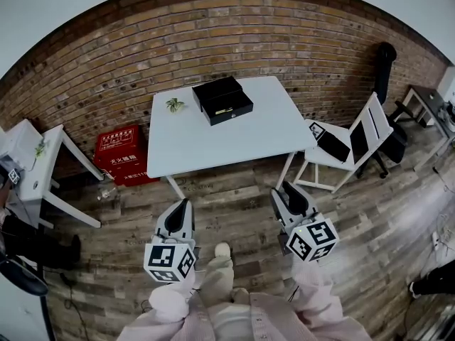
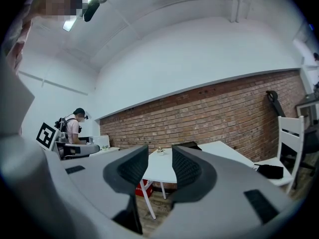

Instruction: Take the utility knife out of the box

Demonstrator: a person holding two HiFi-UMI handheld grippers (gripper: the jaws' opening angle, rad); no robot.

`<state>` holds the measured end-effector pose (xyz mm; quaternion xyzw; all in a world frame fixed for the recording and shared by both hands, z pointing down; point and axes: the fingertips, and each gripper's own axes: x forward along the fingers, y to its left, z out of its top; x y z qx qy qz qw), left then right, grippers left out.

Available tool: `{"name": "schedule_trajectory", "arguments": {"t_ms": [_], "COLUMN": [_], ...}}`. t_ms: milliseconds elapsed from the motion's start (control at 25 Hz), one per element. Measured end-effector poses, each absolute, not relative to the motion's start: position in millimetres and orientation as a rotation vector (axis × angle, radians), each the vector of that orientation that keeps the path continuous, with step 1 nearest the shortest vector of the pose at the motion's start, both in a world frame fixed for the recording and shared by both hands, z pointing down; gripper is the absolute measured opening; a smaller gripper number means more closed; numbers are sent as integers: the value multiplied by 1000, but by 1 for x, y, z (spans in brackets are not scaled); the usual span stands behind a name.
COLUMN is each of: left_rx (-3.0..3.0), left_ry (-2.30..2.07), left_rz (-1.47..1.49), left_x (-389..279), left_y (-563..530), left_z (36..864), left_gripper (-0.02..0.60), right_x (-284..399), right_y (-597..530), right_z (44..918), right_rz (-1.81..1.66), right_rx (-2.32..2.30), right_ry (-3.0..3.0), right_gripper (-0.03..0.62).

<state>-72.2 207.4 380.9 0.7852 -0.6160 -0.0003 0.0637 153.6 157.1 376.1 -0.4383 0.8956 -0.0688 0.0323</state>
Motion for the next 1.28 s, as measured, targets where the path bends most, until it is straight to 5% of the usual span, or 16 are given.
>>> {"name": "schedule_trajectory", "arguments": {"t_ms": [1280], "left_rx": [2371], "left_ry": [-1709], "left_rz": [39], "left_x": [-136], "left_y": [-41], "left_z": [414], "left_gripper": [-8], "right_x": [88], "right_y": [-69], "right_z": [403], "right_rz": [-289], "right_rx": [-1474], "right_ry": [2766], "right_gripper": [130]}}
